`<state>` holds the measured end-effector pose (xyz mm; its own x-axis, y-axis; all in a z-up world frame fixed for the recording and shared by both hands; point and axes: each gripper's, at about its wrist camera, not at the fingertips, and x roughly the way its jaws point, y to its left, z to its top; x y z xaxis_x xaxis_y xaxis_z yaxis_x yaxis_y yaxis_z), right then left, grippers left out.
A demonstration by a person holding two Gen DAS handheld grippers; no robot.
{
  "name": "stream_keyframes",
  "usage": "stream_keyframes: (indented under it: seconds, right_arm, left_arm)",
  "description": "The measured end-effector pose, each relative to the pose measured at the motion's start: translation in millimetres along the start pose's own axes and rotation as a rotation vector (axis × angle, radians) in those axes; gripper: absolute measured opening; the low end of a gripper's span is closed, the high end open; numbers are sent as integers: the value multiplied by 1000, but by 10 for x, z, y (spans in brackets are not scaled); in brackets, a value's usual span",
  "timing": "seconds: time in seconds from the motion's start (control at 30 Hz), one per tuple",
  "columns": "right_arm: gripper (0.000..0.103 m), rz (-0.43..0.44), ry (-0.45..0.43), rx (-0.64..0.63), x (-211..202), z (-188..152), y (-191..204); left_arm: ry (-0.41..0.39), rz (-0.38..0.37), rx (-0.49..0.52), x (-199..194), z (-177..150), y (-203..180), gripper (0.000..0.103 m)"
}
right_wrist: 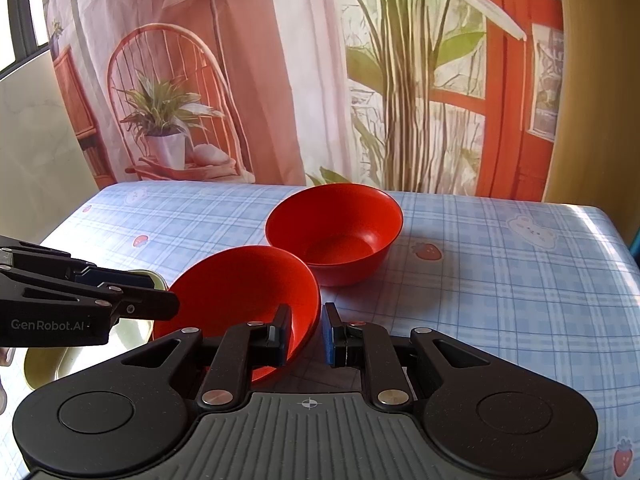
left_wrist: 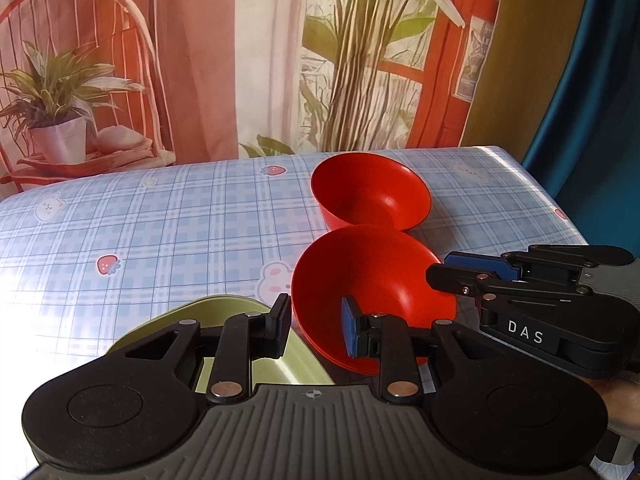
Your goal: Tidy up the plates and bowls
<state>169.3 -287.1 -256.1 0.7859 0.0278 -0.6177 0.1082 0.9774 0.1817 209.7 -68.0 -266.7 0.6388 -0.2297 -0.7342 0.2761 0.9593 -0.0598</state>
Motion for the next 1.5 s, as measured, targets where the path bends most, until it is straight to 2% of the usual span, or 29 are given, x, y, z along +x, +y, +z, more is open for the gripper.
stream_keyframes:
  seconds: [0.33,0.6,0.87,1.1,1.13,1.2,1.23,1.5]
  right_arm:
    - [15,-8,-27,2,91,282,-148]
    - [16,-51,-25,54,297,409,-451]
    - [17,-27,-17,138,461,388,-676]
    - [17,-7,-6,142,570,410,-686]
    - [17,-4,-5,143,579,412,-686]
    - [15,0,-3,138,593,419,-676]
    - [15,-3,-3,134,598,424,-669]
    - [14,-11,-34,133,533,479,-650]
  left_arm:
    - [-31,-14,-29,49,303,25,29]
    - [3,-3,-70,444,581,79,29]
    - [38,-21,-65,784,635,117,29]
    - [62,-49,-74,1024,639,122,28]
    - [61,-52,-73,1036,632,120,27]
    - [57,-70,-71,1050,625,108,17]
    - [58,-76,-71,1052,625,103,16]
    - [28,-70,-45,950,660,56,16]
